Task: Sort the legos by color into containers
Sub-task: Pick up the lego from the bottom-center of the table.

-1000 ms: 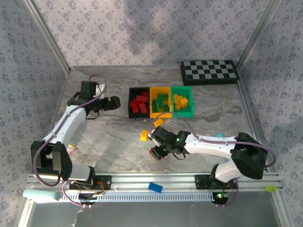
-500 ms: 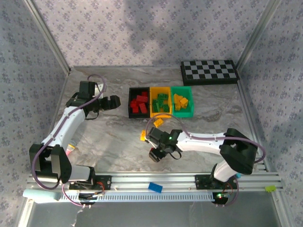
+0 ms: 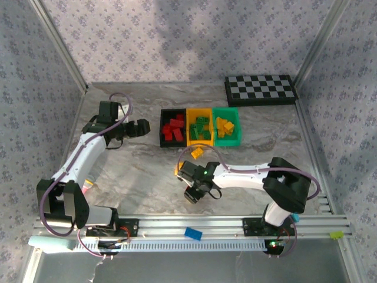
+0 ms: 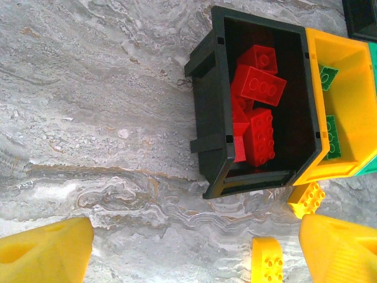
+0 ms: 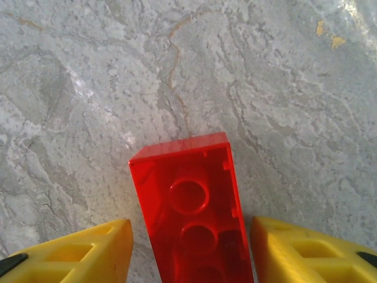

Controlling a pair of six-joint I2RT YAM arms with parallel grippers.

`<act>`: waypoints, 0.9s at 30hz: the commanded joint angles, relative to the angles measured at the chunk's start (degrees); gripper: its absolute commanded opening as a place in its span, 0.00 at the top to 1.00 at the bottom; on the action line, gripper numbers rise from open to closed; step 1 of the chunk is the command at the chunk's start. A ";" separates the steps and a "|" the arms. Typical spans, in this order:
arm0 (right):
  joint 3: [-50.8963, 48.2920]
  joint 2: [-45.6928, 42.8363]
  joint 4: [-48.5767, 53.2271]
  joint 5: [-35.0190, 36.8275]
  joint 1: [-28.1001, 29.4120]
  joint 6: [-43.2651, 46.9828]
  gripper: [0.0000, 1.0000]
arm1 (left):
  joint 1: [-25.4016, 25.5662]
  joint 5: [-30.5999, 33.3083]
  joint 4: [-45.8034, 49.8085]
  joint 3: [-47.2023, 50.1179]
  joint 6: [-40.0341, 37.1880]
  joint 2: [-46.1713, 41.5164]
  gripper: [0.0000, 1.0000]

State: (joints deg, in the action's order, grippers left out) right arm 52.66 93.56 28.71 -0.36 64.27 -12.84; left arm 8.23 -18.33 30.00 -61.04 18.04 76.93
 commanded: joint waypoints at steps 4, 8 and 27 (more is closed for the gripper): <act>1.57 0.26 1.72 1.51 0.40 0.36 0.57 | -0.43 -0.89 0.30 -0.71 -1.42 -0.11 0.10; 0.90 -0.39 1.24 2.03 0.42 0.01 0.65 | -0.49 -1.36 -0.03 -0.58 -1.17 -0.20 0.10; 2.85 -2.50 -1.59 1.94 -2.96 -2.47 0.72 | -0.46 -2.42 -0.27 -0.50 -1.08 0.31 0.10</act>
State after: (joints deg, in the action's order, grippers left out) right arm 53.52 92.31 27.66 1.28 62.13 -14.00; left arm 8.23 -18.92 29.98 -61.04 17.80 77.03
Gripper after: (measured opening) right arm 0.305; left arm 0.901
